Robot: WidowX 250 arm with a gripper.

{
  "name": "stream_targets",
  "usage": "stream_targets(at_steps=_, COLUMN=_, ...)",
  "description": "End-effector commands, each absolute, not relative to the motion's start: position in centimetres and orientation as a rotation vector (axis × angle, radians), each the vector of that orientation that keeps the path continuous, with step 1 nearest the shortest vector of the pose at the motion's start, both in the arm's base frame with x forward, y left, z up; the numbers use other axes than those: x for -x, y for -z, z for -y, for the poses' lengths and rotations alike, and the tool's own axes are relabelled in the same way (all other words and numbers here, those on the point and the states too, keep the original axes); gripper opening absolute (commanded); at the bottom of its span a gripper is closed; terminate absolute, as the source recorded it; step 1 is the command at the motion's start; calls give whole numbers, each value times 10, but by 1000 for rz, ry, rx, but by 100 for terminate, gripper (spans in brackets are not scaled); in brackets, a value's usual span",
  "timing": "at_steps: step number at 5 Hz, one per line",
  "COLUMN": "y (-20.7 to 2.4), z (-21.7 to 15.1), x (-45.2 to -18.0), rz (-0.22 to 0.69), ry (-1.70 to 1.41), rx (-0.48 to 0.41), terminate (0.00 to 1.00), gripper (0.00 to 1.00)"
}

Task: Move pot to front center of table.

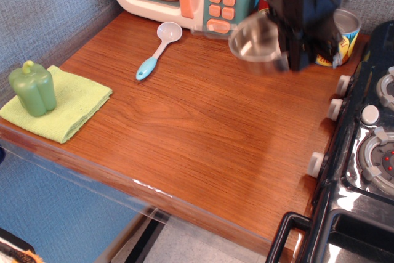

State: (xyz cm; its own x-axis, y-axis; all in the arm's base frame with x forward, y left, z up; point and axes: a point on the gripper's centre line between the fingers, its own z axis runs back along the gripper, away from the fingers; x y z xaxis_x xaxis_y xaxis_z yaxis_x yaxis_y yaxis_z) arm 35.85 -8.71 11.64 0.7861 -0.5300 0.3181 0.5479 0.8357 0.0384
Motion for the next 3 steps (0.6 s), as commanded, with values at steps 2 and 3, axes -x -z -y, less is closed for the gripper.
stream_targets(at_steps=2, y=-97, z=49, x=-273, rz=239, ry=601, rx=45, terminate=0, gripper=0)
stream_targets(at_steps=3, y=-73, z=44, x=-253, rz=172, ry=602, rx=17, terminate=0, gripper=0)
